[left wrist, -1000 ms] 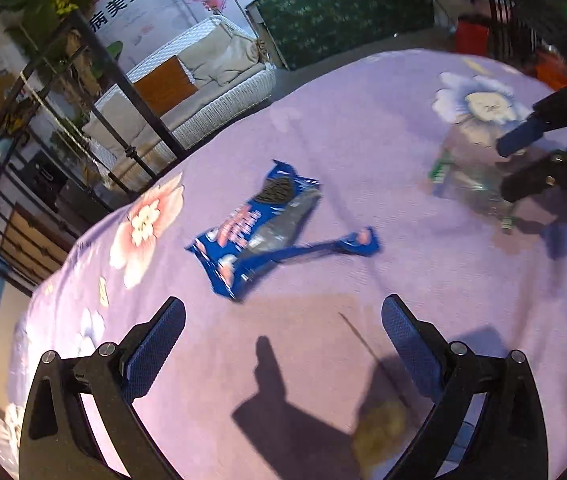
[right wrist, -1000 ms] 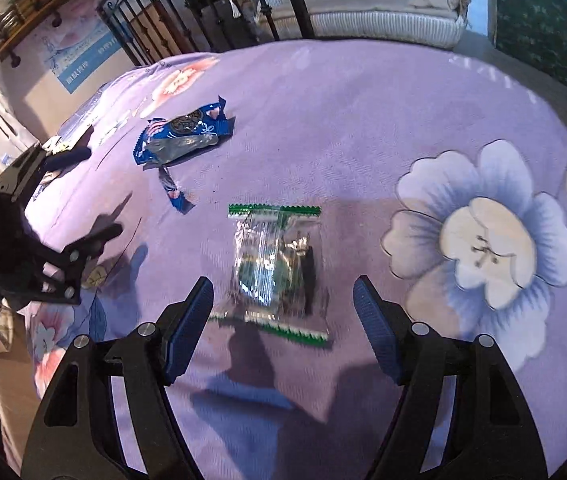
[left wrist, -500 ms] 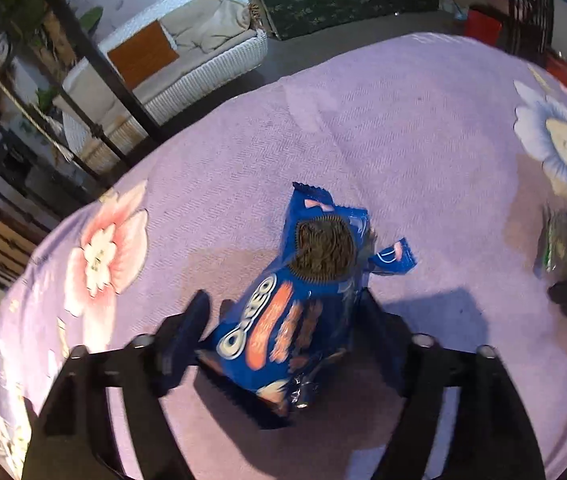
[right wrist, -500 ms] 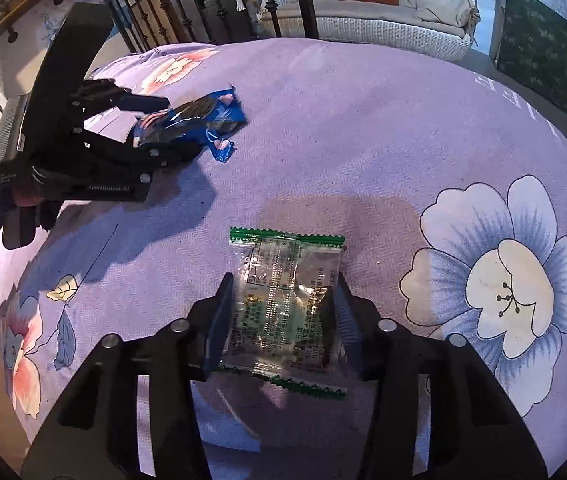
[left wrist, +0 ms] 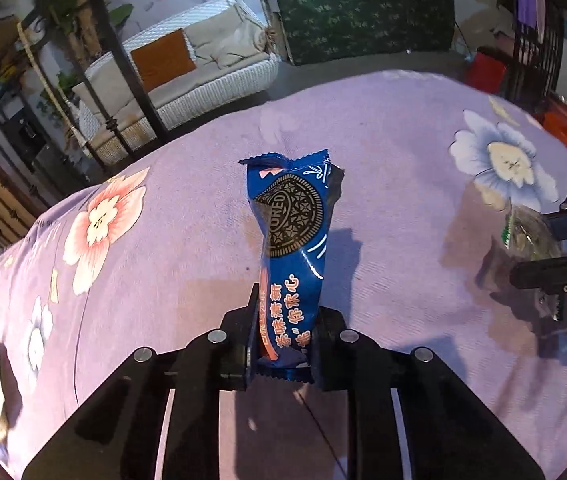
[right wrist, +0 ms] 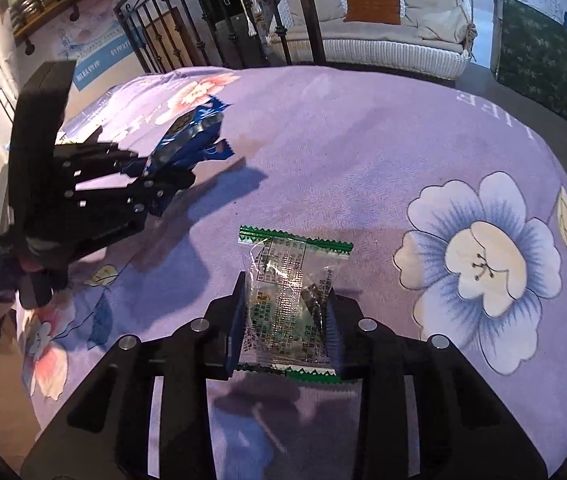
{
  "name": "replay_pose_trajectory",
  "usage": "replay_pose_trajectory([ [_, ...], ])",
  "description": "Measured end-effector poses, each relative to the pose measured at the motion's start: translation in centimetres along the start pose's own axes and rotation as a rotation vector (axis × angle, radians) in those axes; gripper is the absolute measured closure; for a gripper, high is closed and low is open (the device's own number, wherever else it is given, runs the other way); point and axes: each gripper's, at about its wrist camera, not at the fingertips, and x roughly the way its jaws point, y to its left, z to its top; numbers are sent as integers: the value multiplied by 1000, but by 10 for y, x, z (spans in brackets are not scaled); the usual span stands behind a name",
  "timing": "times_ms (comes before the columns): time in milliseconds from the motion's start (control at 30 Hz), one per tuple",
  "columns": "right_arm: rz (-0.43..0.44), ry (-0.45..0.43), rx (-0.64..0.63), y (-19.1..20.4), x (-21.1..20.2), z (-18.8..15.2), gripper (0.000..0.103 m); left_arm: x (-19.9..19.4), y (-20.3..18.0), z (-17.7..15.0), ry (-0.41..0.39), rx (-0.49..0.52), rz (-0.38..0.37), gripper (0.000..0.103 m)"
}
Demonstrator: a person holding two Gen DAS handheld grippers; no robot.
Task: Collect trash
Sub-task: 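Grasp the blue Oreo wrapper with the left tool while the right tool grasps the snack packet, then carry the Oreo wrapper and snack packet over the bin and open both tools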
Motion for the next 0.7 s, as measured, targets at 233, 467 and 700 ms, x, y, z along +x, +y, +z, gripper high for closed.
replay_pose_trajectory([
  [233, 7, -65, 14, -1, -45, -25, 69, -55, -27, -26, -75, -133, -37, 83],
  [467, 4, -122, 39, -6, -89, -53, 69, -102, -71, -42, -163, -139, -88, 83],
  [700, -1, -177, 82, -19, -136, -91, 69, -132, -110, -50, -215, -116, -134, 83],
])
